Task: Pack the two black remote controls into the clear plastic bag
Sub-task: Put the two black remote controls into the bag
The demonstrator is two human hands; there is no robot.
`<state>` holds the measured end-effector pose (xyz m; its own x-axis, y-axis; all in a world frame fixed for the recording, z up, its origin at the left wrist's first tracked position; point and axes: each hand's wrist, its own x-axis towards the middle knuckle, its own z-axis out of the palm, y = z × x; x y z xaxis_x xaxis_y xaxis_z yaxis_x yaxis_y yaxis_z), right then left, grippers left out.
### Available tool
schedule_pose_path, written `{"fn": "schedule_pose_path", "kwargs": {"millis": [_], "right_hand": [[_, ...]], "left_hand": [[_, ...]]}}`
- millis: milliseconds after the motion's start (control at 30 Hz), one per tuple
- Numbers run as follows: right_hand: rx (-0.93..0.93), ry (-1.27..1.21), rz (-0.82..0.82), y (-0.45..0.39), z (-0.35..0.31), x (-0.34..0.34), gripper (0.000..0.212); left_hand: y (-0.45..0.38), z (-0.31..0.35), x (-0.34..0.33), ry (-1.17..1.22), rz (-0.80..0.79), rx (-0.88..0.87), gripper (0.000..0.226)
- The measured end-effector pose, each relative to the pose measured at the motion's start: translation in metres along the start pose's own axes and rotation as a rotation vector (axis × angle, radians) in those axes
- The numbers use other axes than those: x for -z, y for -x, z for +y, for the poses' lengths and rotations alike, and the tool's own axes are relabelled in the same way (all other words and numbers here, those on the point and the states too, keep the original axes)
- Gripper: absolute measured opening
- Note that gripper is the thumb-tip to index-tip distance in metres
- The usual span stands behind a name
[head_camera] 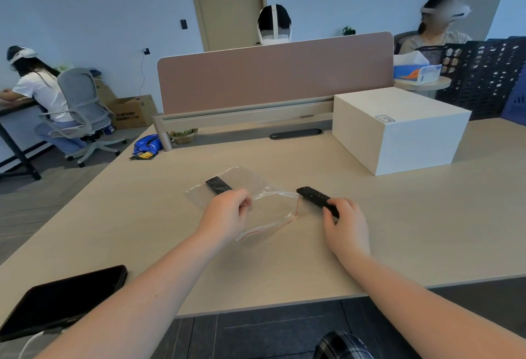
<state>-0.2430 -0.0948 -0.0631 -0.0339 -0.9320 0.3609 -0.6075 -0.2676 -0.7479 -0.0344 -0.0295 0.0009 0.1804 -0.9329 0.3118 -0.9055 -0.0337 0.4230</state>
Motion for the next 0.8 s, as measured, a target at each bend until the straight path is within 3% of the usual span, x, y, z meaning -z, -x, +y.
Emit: {"fn": "schedule_pose_path", "kwargs": {"millis": [200,367,800], "right_hand": [[0.274,-0.322,0.152,0.009,-0.023,0.036,0.018],[0.528,-0.36,0.018,0.025,-0.027,0.044,0.023],[0.415,-0.045,-0.13,0.018,-0.032,-0.027,0.014]], "left_hand": [[-0.008,-0.001,-0.001,0.003,0.008,0.093,0.014],[-0.011,0.002,0.0,0.049,0.07,0.125,0.013],[-0.001,0.003,0.009,0.017,0.081,-0.007,0.016]]}}
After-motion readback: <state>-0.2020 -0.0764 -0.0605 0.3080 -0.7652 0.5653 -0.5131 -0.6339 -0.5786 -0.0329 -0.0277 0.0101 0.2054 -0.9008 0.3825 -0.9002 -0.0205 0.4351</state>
